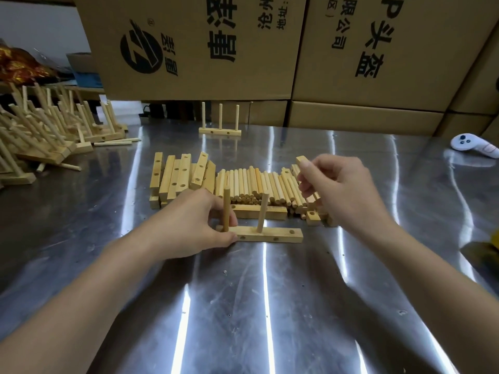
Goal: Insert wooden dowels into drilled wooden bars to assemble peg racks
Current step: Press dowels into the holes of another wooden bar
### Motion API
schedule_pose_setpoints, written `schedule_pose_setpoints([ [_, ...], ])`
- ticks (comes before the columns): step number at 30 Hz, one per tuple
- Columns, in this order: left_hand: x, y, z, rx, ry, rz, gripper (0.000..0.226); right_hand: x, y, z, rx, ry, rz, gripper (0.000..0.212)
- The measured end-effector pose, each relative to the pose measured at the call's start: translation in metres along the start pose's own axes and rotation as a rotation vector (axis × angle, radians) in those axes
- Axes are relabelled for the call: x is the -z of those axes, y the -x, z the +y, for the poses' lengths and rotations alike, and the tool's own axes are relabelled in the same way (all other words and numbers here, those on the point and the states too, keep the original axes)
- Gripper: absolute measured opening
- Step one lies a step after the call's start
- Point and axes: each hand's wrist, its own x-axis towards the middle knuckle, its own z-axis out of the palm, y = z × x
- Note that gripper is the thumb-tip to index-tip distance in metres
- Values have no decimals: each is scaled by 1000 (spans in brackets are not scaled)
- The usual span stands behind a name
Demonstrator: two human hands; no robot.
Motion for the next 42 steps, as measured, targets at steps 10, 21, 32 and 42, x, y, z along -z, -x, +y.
schedule_pose_setpoints([
  [10,-5,0,-2,-1,60,-9,12,-35,13,26,274,533,-63,44],
  [21,-5,-1,-2,-15,20,-28,12,-29,10,27,328,560,-61,25],
  [32,-4,1,0,-14,35,-34,13,-21,6,17,-9,-303,192,22],
  [42,-3,1,0,-11,49,-33,11,-24,7,17,-24,-443,96,24],
])
